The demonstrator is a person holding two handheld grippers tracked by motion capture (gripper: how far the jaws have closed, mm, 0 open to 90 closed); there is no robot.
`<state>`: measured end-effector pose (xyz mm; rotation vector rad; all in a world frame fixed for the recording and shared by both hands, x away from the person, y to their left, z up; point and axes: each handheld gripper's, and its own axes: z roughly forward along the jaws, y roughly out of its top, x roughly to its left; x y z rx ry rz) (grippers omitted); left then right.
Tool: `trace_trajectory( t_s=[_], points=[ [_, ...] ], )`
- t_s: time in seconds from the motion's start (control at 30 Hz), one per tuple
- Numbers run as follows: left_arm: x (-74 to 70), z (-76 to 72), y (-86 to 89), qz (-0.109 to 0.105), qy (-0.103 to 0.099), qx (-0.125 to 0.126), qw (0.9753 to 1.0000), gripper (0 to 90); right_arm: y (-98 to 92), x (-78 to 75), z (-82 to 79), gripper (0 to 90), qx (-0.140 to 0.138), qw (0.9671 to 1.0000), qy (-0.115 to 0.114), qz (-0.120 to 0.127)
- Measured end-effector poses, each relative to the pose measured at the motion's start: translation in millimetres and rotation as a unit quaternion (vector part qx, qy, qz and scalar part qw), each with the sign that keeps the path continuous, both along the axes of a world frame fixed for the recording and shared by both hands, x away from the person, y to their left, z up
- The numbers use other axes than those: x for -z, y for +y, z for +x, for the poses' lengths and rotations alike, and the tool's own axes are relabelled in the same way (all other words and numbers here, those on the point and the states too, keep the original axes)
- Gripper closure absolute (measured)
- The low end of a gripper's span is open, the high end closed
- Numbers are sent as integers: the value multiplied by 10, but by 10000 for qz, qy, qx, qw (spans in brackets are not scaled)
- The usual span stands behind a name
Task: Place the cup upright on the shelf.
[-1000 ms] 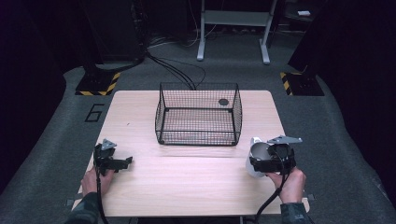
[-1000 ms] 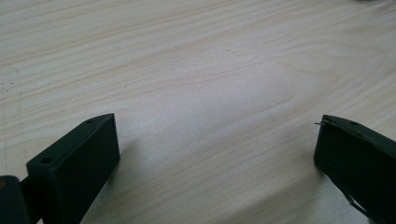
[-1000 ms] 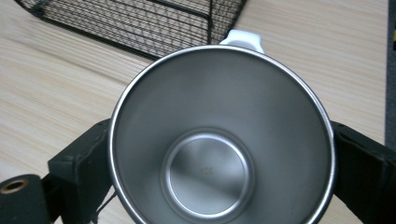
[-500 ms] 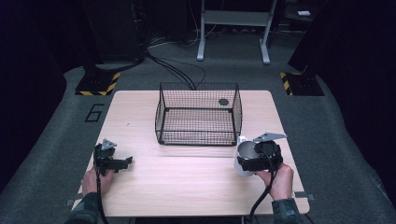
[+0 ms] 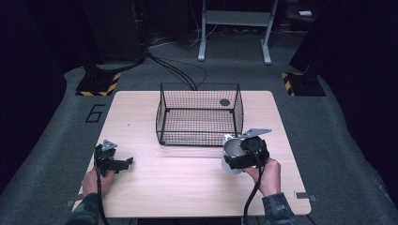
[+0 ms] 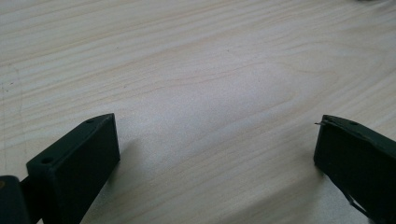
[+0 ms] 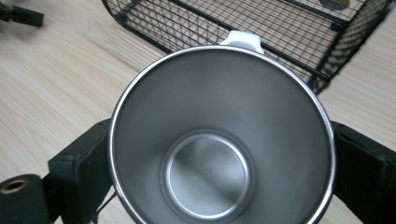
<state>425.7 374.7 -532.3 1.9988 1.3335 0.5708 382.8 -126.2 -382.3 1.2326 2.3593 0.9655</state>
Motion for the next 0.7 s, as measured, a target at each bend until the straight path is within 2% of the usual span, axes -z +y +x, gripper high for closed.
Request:
trace_trajectory(
  t_s=[0.37, 0.7],
  points=[
    [2, 0, -2, -1, -14, -11, 10000, 3, 168, -95, 83, 58, -230, 9997, -41, -21],
    [1, 0, -1, 2, -10, -9, 10000, 3, 262, -211, 193, 58, -244, 9996, -137, -18]
  ],
)
